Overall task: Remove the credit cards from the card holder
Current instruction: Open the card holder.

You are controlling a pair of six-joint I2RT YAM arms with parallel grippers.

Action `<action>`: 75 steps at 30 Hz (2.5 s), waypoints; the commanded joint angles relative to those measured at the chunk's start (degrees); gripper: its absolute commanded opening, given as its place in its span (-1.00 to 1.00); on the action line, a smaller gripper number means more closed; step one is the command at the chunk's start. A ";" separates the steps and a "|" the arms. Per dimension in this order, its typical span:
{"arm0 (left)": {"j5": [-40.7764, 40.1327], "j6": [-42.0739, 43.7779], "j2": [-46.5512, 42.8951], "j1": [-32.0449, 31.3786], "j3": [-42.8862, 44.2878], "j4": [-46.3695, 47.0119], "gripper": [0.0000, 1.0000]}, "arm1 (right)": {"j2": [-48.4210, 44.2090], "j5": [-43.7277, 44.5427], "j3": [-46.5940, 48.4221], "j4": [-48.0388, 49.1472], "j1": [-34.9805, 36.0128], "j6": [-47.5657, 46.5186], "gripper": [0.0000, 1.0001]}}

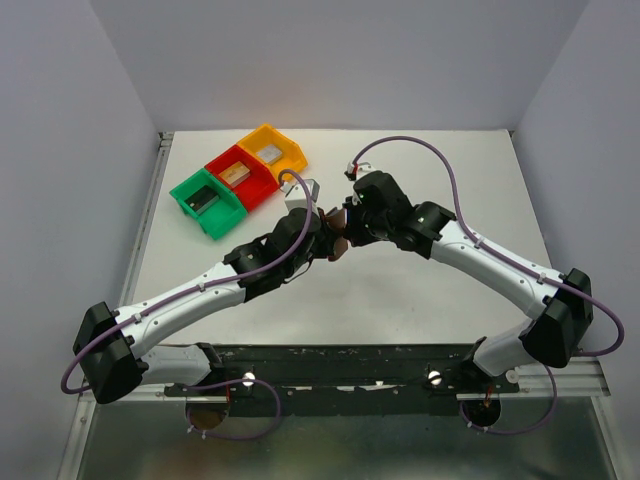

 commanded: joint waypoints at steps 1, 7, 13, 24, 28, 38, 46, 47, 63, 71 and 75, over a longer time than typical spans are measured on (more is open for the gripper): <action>-1.10 0.37 -2.08 -0.97 0.90 1.73 -1.00 | 1.12 6.53 0.63 -2.67 -0.89 -2.11 -0.99; -1.89 0.20 -1.91 -0.97 1.16 0.59 -1.00 | 0.77 7.67 0.72 -2.94 -0.97 -2.55 -0.99; -2.59 0.11 -2.17 -0.97 1.16 -0.21 -1.00 | 0.41 8.11 0.72 -3.38 -0.97 -2.73 -0.99; -4.44 -0.77 -2.96 -0.97 0.72 -1.87 -1.00 | -0.20 8.73 0.37 -3.55 -0.97 -2.91 -0.99; -5.50 -1.38 -3.40 -0.97 0.28 -2.58 -1.00 | -0.55 8.73 0.02 -3.55 -0.97 -2.91 -0.99; -6.82 -2.35 -3.93 -0.88 -0.15 -3.99 -1.00 | -1.96 8.21 -0.86 -3.20 -0.97 -3.08 -0.99; 0.19 0.20 -5.77 2.61 -2.96 -0.92 -1.00 | -6.87 6.71 -1.83 -1.88 -0.97 -3.17 -0.67; 4.31 0.81 -6.21 4.46 -4.27 0.92 -1.00 | -7.75 6.97 -1.65 -2.14 -0.89 -3.26 -0.60; 32.02 7.67 -16.41 16.25 -20.82 27.48 -1.00 | -14.09 -23.71 -8.60 12.80 -0.97 -7.74 0.07; 44.50 5.65 -16.67 18.27 -23.80 37.57 -1.00 | -13.03 -17.56 -7.45 10.42 -0.88 -7.65 0.13; 49.16 3.72 -15.79 19.94 -24.15 40.39 -1.00 | -13.47 -14.05 -7.80 9.37 -0.97 -7.65 0.13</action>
